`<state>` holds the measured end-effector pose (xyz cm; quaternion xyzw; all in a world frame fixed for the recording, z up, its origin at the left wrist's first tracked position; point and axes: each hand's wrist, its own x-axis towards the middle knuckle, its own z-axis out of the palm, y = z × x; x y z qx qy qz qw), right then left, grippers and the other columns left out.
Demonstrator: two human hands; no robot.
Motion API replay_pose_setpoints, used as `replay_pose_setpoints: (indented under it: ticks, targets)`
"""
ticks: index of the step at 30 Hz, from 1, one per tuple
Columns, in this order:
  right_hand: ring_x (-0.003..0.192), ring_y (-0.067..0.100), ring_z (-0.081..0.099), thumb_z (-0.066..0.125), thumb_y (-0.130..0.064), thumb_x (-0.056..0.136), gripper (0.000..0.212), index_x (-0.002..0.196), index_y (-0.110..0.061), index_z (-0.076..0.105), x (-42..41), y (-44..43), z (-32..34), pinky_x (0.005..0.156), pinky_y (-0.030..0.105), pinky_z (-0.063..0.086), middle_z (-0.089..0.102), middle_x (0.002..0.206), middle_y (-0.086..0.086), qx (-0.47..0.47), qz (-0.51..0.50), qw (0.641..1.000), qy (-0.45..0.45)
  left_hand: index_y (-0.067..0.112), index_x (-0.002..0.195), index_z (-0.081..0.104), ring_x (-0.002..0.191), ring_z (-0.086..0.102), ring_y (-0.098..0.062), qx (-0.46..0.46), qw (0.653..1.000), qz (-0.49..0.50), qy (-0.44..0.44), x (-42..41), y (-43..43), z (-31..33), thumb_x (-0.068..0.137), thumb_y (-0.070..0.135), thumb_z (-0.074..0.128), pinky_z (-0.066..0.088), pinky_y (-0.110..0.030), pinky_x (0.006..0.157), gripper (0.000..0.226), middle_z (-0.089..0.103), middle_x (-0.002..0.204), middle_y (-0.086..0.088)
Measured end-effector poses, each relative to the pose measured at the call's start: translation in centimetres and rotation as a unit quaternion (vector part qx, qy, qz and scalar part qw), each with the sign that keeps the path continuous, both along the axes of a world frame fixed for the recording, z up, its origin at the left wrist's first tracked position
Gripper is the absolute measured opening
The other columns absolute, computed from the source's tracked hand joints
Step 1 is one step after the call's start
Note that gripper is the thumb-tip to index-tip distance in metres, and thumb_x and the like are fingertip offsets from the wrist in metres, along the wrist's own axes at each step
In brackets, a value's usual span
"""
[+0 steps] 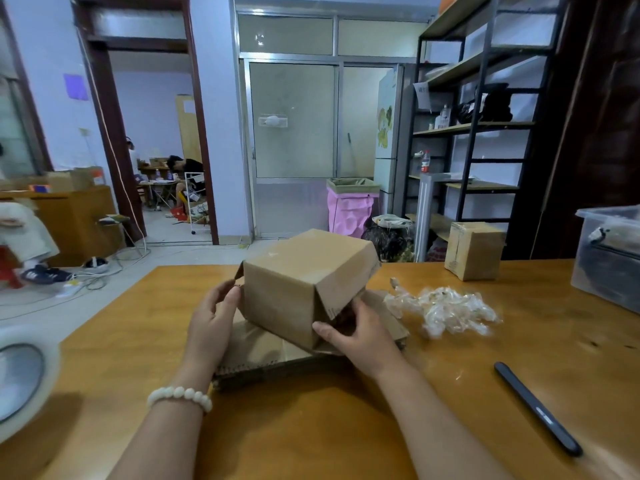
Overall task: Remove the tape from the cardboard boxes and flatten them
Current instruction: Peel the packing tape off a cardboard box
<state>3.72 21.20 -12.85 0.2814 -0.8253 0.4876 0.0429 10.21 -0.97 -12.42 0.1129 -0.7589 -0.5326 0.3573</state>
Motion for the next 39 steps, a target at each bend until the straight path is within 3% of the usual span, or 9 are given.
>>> replay_pose_setpoints:
  ticks: [3, 6, 10, 14, 18, 21, 24, 32, 39]
  targets:
    - [0.129, 0.014, 0.036, 0.062, -0.067, 0.076, 0.069, 0.133, -0.032, 0.044, -0.2, -0.4, -0.7, 0.106, 0.039, 0.037, 0.044, 0.135, -0.008, 0.086, -0.011, 0.995, 0.053, 0.022, 0.14, 0.048, 0.125, 0.042, -0.012, 0.013, 0.999, -0.033, -0.031, 0.2, 0.3, 0.2, 0.103, 0.031, 0.043, 0.034, -0.029, 0.099, 0.039, 0.05, 0.132, 0.008]
    - [0.136, 0.014, 0.026, 0.061, -0.061, 0.08, 0.064, 0.135, -0.032, 0.046, 0.2, -1.0, -0.8, 0.112, 0.052, 0.025, 0.04, 0.142, -0.008, 0.106, -0.014, 0.991, 0.075, 0.03, 0.142, 0.045, 0.128, 0.038, -0.011, 0.022, 0.995, -0.074, -0.056, 0.2, 0.3, 0.3, 0.103, 0.034, 0.041, 0.032, -0.03, 0.101, 0.039, 0.046, 0.139, 0.008]
    - [0.13, 0.013, 0.034, 0.064, -0.054, 0.08, 0.055, 0.128, -0.03, 0.051, -0.2, -0.9, -0.9, 0.108, 0.05, 0.032, 0.049, 0.132, -0.008, 0.082, 0.002, 0.994, 0.072, 0.027, 0.146, 0.04, 0.136, 0.037, -0.02, 0.063, 0.993, -0.067, -0.07, 0.1, -0.2, 0.2, 0.103, 0.043, 0.035, 0.03, -0.041, 0.114, 0.046, 0.042, 0.149, 0.0]
    - [0.128, 0.017, 0.036, 0.061, -0.057, 0.077, 0.042, 0.115, -0.043, 0.05, 0.0, -0.8, -1.0, 0.108, 0.05, 0.032, 0.046, 0.126, -0.012, 0.075, 0.011, 0.996, 0.039, 0.02, 0.147, 0.038, 0.127, 0.036, -0.008, 0.072, 0.994, -0.061, -0.048, 0.3, 0.0, 0.3, 0.105, 0.036, 0.032, 0.029, -0.025, 0.101, 0.045, 0.04, 0.144, 0.008]
    - [0.135, 0.022, 0.028, 0.061, -0.067, 0.076, 0.069, 0.135, -0.036, 0.045, 0.5, -0.9, -0.7, 0.113, 0.051, 0.025, 0.039, 0.141, -0.007, 0.103, -0.015, 0.994, 0.029, 0.018, 0.151, 0.032, 0.148, 0.01, -0.019, 0.039, 0.997, -0.021, -0.061, 0.4, 0.2, 0.1, 0.105, 0.039, 0.031, 0.01, -0.04, 0.12, 0.05, 0.027, 0.156, 0.002]
    - [0.13, 0.016, 0.035, 0.061, -0.05, 0.086, 0.052, 0.131, -0.026, 0.051, 0.9, -0.9, -0.3, 0.112, 0.049, 0.026, 0.045, 0.12, -0.015, 0.068, -0.007, 0.997, 0.037, 0.014, 0.148, 0.036, 0.149, -0.007, -0.024, -0.016, 0.998, 0.008, -0.065, 0.5, 0.6, 0.2, 0.106, 0.034, 0.027, -0.007, -0.049, 0.119, 0.047, 0.018, 0.16, -0.005]
    - [0.132, 0.02, 0.033, 0.058, -0.047, 0.089, 0.048, 0.131, -0.026, 0.054, 0.8, -0.8, -0.3, 0.112, 0.049, 0.027, 0.044, 0.132, -0.009, 0.077, 0.001, 0.997, 0.027, 0.014, 0.148, 0.035, 0.148, -0.005, -0.02, -0.057, 0.997, -0.002, -0.046, 0.5, 1.0, 0.4, 0.106, 0.031, 0.02, -0.015, -0.041, 0.118, 0.047, 0.02, 0.16, -0.002]
    - [0.13, 0.016, 0.037, 0.059, -0.048, 0.089, 0.051, 0.132, -0.022, 0.053, 0.5, -0.6, -0.6, 0.111, 0.05, 0.029, 0.049, 0.134, -0.006, 0.065, 0.007, 0.997, 0.041, 0.021, 0.143, 0.04, 0.141, 0.024, -0.028, 0.083, 0.992, -0.029, -0.089, -0.1, -1.0, 0.1, 0.091, 0.069, 0.034, 0.019, -0.053, 0.118, 0.071, 0.034, 0.147, -0.001]
    - [0.13, 0.019, 0.037, 0.059, -0.057, 0.084, 0.056, 0.132, -0.03, 0.052, 0.3, -0.7, -0.7, 0.109, 0.052, 0.031, 0.05, 0.133, -0.009, 0.049, -0.003, 0.998, 0.038, 0.018, 0.142, 0.044, 0.121, 0.039, -0.019, 0.125, 0.99, -0.025, -0.064, 0.2, -0.8, 0.5, 0.098, 0.048, 0.042, 0.032, -0.043, 0.112, 0.054, 0.039, 0.135, 0.001]
